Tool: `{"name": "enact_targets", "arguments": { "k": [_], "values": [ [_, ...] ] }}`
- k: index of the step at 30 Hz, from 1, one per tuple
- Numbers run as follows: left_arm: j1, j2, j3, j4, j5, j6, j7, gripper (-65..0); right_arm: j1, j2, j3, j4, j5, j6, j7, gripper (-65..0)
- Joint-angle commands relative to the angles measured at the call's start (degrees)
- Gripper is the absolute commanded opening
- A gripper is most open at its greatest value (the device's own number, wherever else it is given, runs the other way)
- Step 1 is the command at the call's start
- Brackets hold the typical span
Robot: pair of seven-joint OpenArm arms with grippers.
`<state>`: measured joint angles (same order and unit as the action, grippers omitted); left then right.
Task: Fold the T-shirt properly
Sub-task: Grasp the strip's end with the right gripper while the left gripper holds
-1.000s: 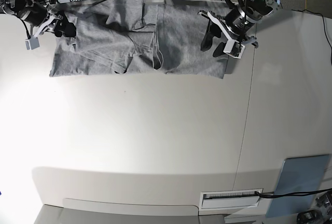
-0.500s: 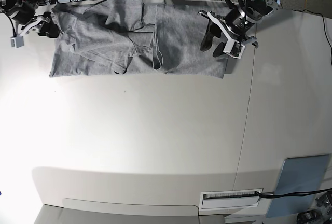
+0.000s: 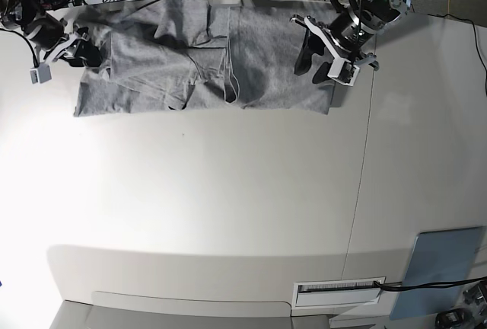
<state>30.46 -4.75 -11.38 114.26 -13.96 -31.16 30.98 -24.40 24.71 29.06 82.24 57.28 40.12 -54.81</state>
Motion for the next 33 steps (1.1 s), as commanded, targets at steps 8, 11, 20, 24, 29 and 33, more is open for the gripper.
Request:
{"name": "enact_targets", "arguments": {
  "k": [8,11,20,24,29,33],
  "values": [
    [0.04,-0.02,-0.04,0.98,-0.59,-0.24,-1.44,-40.5,-0.17,-3.50,0.11,0.52,3.54,-0.12,-4.02,-32.6],
    [0.04,-0.04,-0.07,0.98,-0.59,-0.24,-1.42,-40.5,-0.17,-4.39,0.11,0.52,3.56,-0.12,-4.04,-32.6],
    [0.04,-0.04,-0.07,0.98,-0.59,-0.44,-1.42,-40.5,3.41,-6.10,-3.17,0.52,3.30,-0.12,-6.10,-32.6],
    [0.02,-0.04,-0.07,0.98,-0.59,-0.44,-0.57,-40.5,5.62,-6.12,-6.29,0.52,1.33,-0.12,-6.08,-32.6],
    [0.07,-0.04,-0.07,0.98,-0.59,-0.44,1.16,-40.5,6.14,-6.10,-6.93,0.52,0.66,-0.12,-5.11,-47.0],
    [0.04,-0.04,-0.07,0.98,-0.59,-0.37,1.16,-40.5,6.14,-5.99,-6.88,0.52,-2.25,-0.12,-2.16,-65.0]
  ]
}}
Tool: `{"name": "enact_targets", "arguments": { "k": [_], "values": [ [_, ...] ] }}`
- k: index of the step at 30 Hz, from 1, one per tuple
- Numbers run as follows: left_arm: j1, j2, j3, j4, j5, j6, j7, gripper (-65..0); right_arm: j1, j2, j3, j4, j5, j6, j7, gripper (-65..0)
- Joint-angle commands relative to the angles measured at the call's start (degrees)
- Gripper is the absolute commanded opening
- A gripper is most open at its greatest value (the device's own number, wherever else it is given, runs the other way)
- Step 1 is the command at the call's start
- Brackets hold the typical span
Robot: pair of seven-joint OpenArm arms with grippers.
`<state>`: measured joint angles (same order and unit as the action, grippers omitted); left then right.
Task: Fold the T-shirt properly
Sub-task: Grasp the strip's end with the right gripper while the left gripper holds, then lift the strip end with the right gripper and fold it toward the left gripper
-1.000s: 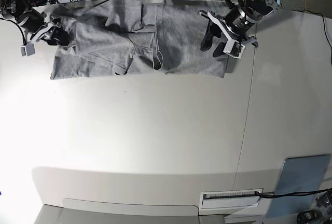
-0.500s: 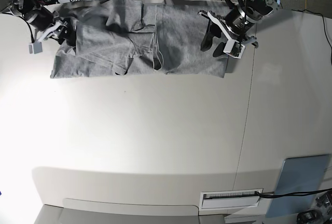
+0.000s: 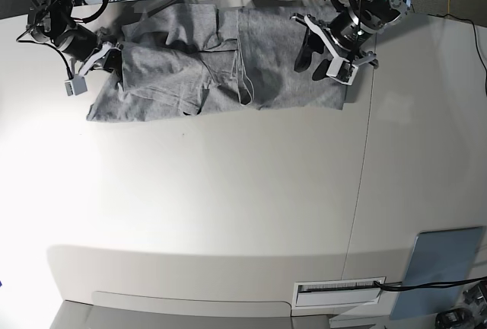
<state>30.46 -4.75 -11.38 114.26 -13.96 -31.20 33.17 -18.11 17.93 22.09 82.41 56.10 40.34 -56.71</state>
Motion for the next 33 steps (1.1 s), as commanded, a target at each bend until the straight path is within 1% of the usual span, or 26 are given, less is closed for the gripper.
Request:
{"name": "enact_targets", "arguments": {
  "k": [1,4,7,9,11,13,15,18,20,24,29,30,33],
  "values": [
    [0.09,-0.04,-0.07,0.98,-0.59,-0.35,-1.01,-40.5,-0.15,0.87,0.22,0.35,-1.16,-0.34,0.57,-65.0],
    [0.76,-0.04,-0.07,0.81,-0.59,0.13,-0.11,-40.5,-0.15,0.96,2.82,0.46,-1.09,-0.34,1.36,-65.0],
    [1.33,-0.04,-0.07,-0.55,-0.59,1.57,0.81,-40.5,-0.15,0.98,8.17,0.46,-1.09,-0.34,1.20,-65.0],
    [1.25,-0.04,-0.04,-2.38,-0.59,1.57,0.76,-40.5,-0.15,0.96,12.39,0.87,-1.07,-0.34,0.63,-65.0],
    [0.83,-0.02,-0.04,-4.72,-0.61,1.57,-0.50,-40.5,-0.15,0.96,15.89,2.49,-0.22,-0.34,-1.68,-65.0],
    [0.37,0.00,0.26,-7.52,-0.61,1.33,-2.69,-40.5,-0.35,0.94,18.05,5.25,2.34,-0.34,-5.57,-65.0],
    [-0.68,-0.02,1.90,-10.34,-0.61,1.05,-2.78,-40.5,-0.35,0.92,18.58,8.39,5.49,-0.34,-9.44,-65.0],
    [-2.71,-0.02,6.67,-14.73,-0.57,0.92,-2.75,-40.5,-0.31,-0.09,17.97,13.49,10.64,-0.34,-13.77,-65.0],
    [-4.31,-0.02,10.32,-17.29,-0.04,1.31,-2.73,-40.6,-0.31,-1.84,16.83,17.31,12.28,-0.34,-14.32,-65.0],
    [-6.91,-0.02,17.35,-19.91,1.95,4.92,-2.69,-40.5,-0.31,-6.38,11.17,24.96,11.13,-0.34,-15.45,-65.0],
    [-9.07,-0.02,23.63,-19.91,3.52,8.04,-2.03,-40.5,-0.31,-13.09,-0.94,32.15,3.26,-0.34,-14.01,-65.0],
    [-9.40,-0.02,24.33,-19.91,3.54,8.37,-1.79,-40.5,-0.28,-14.25,-3.43,32.87,1.49,-0.34,-13.29,-65.0],
    [-9.86,-0.02,25.14,-19.91,3.50,8.31,-1.64,-40.5,-0.26,-16.61,-10.78,33.48,-2.84,-2.05,-11.63,-65.0]
  ]
}}
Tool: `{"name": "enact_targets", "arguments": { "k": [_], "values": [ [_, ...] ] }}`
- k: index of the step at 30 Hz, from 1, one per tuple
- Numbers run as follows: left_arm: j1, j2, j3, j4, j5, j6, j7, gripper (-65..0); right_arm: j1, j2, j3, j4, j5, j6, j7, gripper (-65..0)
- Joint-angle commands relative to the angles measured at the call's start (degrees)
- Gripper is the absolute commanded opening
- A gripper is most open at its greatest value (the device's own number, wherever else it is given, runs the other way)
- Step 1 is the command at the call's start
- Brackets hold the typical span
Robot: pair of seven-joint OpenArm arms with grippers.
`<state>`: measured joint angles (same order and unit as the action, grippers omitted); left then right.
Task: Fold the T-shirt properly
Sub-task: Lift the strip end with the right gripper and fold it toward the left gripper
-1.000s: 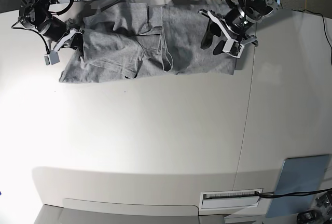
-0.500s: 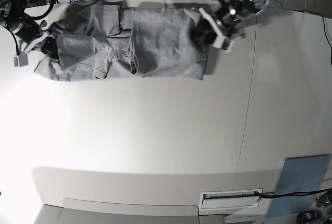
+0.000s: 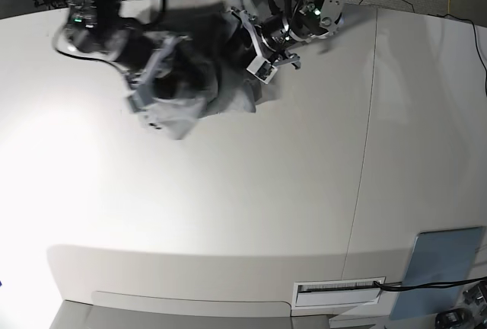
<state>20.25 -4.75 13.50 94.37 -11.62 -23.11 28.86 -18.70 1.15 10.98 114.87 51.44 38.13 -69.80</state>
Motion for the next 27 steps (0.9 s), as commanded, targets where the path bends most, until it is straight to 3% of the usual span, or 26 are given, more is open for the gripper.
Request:
{"name": "enact_targets", "arguments": {
  "k": [1,9,15,17,21,27],
  "values": [
    [0.35,-0.04,0.24,-0.02,1.16,0.22,2.62,-40.5,0.31,-0.37,-2.16,1.03,0.48,-0.39,1.97,-65.0],
    [0.37,-0.04,0.20,-0.02,3.58,0.22,2.64,-40.5,0.31,-0.81,-17.68,1.01,-14.32,-8.13,7.89,-65.0],
    [0.37,-0.04,0.20,-0.02,3.54,0.22,2.62,-40.5,0.31,-0.83,-20.96,1.01,-16.46,-7.23,7.23,-65.0],
    [0.35,-0.04,0.20,-0.02,3.52,0.20,2.62,-40.5,0.31,-0.81,-21.42,1.01,-14.84,-5.51,6.75,-63.4],
    [0.37,-0.04,0.20,-0.02,3.52,0.17,2.64,-40.5,0.28,-0.83,-21.44,1.03,-8.81,-1.66,5.92,-44.7],
    [0.37,-0.04,0.20,0.74,3.52,0.17,2.80,-40.5,0.28,-0.81,-21.42,2.12,6.34,1.87,1.79,-42.6]
  ]
}}
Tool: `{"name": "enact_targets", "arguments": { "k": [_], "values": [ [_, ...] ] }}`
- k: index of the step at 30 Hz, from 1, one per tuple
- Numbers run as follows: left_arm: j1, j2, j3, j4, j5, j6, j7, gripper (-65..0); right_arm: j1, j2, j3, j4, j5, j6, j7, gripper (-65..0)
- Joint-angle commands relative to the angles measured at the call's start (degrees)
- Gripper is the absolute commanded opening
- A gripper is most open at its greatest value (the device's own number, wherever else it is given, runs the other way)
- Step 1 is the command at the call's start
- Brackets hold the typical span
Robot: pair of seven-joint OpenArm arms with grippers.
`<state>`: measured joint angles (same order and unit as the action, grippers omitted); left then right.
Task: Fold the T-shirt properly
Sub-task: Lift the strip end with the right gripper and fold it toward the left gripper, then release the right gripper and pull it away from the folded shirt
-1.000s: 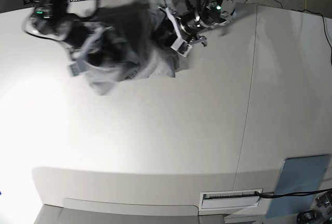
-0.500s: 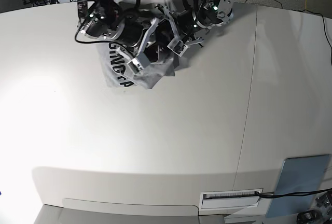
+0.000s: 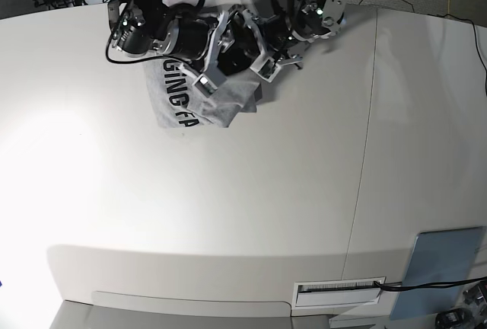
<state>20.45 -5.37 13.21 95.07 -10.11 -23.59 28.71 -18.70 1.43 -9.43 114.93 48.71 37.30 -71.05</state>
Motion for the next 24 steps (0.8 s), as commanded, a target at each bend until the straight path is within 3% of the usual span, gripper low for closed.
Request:
{"name": "enact_targets", "arguments": {
  "k": [1,4,6,9,11,15,24],
  "values": [
    [0.20,0.57,0.48,0.57,2.03,0.61,2.97,-40.5,0.28,-1.11,-0.96,3.15,10.80,2.70,2.23,-42.6],
    [0.52,0.57,0.48,2.97,2.01,-0.46,2.97,-40.5,0.28,-1.09,-0.96,8.94,11.47,2.70,0.28,-42.7],
    [0.72,0.57,0.48,4.90,2.01,-0.87,3.02,-40.5,0.28,-1.07,-0.94,13.68,8.35,2.70,0.52,-42.7],
    [0.81,0.57,0.48,7.15,2.01,-0.83,3.61,-40.5,-0.63,-1.07,0.61,17.97,0.76,2.70,4.37,-42.7],
    [0.83,0.55,0.48,8.02,2.01,-0.81,3.87,-40.5,-1.49,-0.59,3.93,18.14,-0.63,2.70,6.69,-42.7],
    [0.81,0.57,-0.02,8.09,2.03,1.88,3.82,-40.5,-1.60,0.20,14.88,18.14,1.20,2.70,6.91,-42.7],
    [0.81,0.59,-4.83,8.20,1.97,2.01,3.85,-40.5,-1.62,1.40,45.18,18.08,4.11,2.70,6.16,-42.7]
  ]
}}
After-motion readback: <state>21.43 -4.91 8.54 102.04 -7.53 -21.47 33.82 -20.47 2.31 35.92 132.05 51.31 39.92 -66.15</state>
